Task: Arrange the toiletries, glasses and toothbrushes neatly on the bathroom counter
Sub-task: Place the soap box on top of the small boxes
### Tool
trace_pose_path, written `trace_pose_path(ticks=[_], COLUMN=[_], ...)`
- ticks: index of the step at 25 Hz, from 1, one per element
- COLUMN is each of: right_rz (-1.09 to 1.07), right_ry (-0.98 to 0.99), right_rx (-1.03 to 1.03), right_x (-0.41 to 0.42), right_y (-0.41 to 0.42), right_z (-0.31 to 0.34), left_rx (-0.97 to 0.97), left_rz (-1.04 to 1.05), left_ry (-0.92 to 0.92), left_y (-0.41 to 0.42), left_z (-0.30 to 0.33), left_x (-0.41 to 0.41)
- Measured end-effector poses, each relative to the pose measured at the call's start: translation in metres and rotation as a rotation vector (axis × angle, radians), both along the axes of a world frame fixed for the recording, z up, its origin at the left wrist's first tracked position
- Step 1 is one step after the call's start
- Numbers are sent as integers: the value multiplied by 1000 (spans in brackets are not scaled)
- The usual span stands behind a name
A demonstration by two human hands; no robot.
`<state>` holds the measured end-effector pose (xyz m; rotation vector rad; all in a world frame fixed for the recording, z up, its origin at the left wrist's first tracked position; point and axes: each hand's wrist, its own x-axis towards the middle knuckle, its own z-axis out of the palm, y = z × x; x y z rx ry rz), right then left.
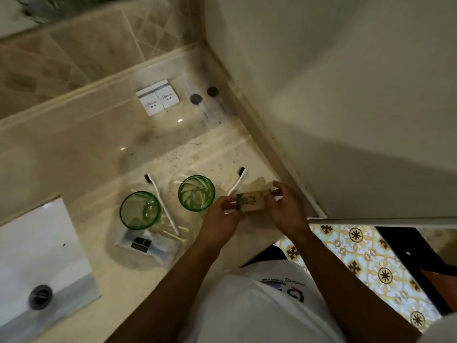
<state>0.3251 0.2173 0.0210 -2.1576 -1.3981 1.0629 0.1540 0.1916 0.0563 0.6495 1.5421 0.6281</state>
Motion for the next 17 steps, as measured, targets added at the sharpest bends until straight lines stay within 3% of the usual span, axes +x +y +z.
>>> trace_pose_path(ticks=[2, 4, 6, 8, 13, 17], right_rz=[-118, -204, -181, -74, 122, 121], right_ry=[165, 449, 706, 838, 864, 817], right_rx=[6, -15, -10, 17, 46, 40], right_x=[-3, -13, -27, -45, -91, -125], right_y=[3, 6, 10, 14, 25, 31], right_z=[15, 39, 65, 86, 103, 99], left_rx=[25, 108, 185, 232, 293, 295], left_rz=[101, 153, 177, 238, 394, 463], left_ry=[-27, -23, -3, 11, 23, 34], left_y=[-11, -21, -26, -28, -32, -36], left_z=[18, 41, 62, 78, 86, 78], left_x=[-12, -29, -47, -67, -109, -133])
